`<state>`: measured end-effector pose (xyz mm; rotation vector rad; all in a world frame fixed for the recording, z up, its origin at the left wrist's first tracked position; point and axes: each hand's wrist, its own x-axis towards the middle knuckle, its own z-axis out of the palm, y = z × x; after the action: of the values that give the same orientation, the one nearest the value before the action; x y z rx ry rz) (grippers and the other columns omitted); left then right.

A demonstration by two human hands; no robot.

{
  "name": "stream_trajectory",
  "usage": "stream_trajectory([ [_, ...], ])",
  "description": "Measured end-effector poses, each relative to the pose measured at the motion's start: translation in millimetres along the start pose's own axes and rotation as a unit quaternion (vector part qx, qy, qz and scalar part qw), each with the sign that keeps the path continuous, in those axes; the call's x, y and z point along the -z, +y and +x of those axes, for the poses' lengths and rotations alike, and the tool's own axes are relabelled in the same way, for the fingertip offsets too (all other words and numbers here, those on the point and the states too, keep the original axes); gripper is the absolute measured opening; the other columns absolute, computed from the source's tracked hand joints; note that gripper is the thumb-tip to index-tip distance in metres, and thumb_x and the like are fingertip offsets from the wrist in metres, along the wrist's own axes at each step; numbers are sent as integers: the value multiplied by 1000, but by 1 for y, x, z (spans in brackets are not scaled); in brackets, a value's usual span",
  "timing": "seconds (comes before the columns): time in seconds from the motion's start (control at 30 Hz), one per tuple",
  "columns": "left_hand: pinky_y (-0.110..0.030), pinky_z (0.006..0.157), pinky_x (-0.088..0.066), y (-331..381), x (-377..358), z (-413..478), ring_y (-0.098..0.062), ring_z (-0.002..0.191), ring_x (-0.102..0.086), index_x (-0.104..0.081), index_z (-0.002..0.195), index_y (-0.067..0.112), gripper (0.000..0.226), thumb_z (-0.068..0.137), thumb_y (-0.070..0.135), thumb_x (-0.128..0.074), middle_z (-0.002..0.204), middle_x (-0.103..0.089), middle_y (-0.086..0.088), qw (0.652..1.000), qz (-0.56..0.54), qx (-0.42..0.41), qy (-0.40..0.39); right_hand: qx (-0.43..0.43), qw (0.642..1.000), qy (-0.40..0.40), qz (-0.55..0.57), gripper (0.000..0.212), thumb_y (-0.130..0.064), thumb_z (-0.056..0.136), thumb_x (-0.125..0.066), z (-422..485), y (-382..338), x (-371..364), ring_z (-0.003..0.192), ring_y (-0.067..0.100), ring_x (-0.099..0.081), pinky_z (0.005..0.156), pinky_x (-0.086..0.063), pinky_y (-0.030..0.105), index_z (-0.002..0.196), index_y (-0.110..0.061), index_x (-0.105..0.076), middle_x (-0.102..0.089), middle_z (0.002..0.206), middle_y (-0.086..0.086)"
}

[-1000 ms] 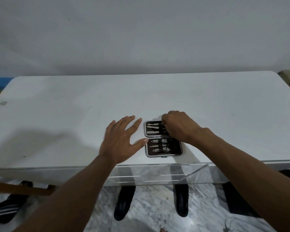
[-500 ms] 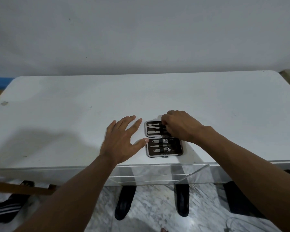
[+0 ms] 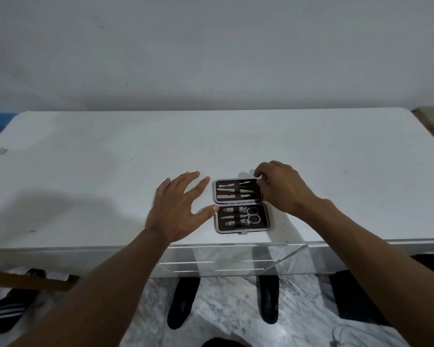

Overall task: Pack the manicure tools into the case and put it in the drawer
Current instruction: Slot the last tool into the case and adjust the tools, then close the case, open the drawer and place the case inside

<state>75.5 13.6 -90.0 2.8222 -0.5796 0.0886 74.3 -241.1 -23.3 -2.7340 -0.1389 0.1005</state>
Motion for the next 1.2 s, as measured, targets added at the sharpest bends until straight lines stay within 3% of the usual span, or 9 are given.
stream_trajectory([
  [0.2,-45,117,-14,1,1,-1,-14,143,-23,-35,145,39,73,85,79,-26,155,-32,7,1000,3,1,1,-109,985,-88,98,37,-29,89,-62,-21,2,3,101,27,-63,84,-49,34,122,-12,-57,-68,109,7],
  [0.3,-46,116,-16,2,2,-1,-15,143,-26,-38,144,38,72,85,79,-26,154,-34,6,1000,5,1,2,-104,979,-131,120,23,-18,80,-66,-30,0,5,88,24,-65,77,-53,34,102,-12,-62,-71,96,4],
  [0.53,-47,116,-12,8,9,0,-18,145,-21,-40,142,40,71,84,78,-23,156,-30,3,999,-16,15,-42,-101,978,-137,122,30,-2,77,-61,-33,-8,8,90,25,-65,79,-54,35,106,-7,-63,-70,94,7],
  [0.73,-31,89,-41,53,38,9,-24,113,-55,-52,137,28,42,96,39,-53,123,-58,-8,976,-123,145,-102,-133,979,-110,113,10,0,79,-56,-36,-12,3,93,27,-63,70,-46,29,84,-9,-59,-71,101,12],
  [0.83,-30,74,-43,58,45,16,-27,93,-62,-70,105,14,20,93,23,-56,94,-67,-8,962,-163,172,-133,-146,978,-95,111,23,1,79,-57,-31,-12,4,97,30,-64,70,-43,27,66,-17,-48,-70,100,14],
  [0.9,-28,67,-41,55,47,19,-27,83,-62,-63,74,12,14,87,13,-59,81,-67,-7,950,-206,196,-129,-154,976,-87,127,26,1,78,-57,-28,-12,1,95,31,-65,71,-48,30,63,-17,-47,-71,98,16],
  [1.03,-25,52,-31,57,45,23,-20,60,-42,-42,55,14,30,79,3,-58,60,-48,1,932,-252,240,-97,-164,970,-80,161,20,3,76,-57,-22,-12,-1,92,29,-67,75,-51,31,87,-9,-68,-72,96,14],
  [1.13,-30,62,-46,58,39,25,-24,77,-61,-61,65,16,18,77,3,-61,77,-65,-1,909,-309,272,-70,-162,966,-76,187,37,6,75,-55,-25,-13,-1,79,21,-64,69,-47,26,100,-15,-73,-70,80,5],
  [1.2,-33,79,-51,59,38,20,-20,91,-66,-75,87,26,26,77,3,-65,92,-73,3,893,-354,274,-48,-160,964,-53,206,39,9,73,-54,-30,-14,-1,74,18,-62,64,-46,22,99,-14,-73,-67,70,-1],
])
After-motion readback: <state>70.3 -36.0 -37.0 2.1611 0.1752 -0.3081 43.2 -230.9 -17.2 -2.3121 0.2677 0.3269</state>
